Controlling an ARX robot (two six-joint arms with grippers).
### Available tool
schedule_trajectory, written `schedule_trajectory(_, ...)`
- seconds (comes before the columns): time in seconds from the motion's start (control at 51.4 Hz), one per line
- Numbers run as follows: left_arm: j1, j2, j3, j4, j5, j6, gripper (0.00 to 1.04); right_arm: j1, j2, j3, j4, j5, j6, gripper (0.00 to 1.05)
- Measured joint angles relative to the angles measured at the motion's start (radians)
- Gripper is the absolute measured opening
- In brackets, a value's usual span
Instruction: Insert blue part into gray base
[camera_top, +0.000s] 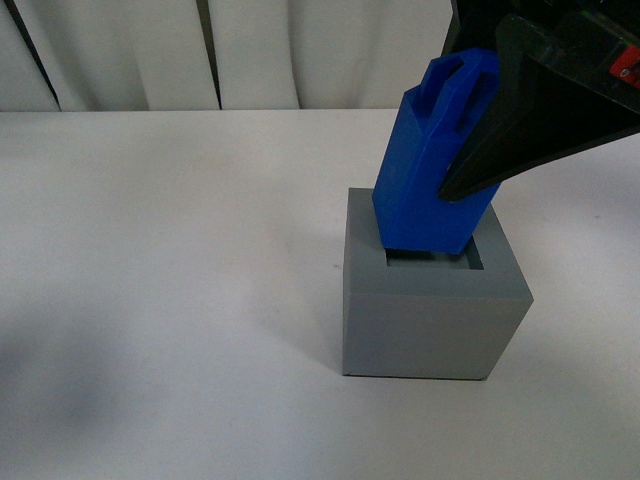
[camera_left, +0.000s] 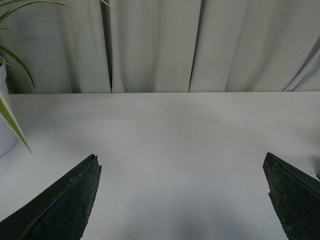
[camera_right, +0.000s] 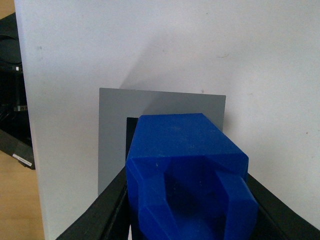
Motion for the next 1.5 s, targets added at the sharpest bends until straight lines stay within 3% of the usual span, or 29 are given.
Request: schedule_trajectory(1.499,0.000,0.000,0.000,0.000,0.000,0.000,0.99,0.014,0.006,-0.001,-0.016,0.023,-0.052,0.47)
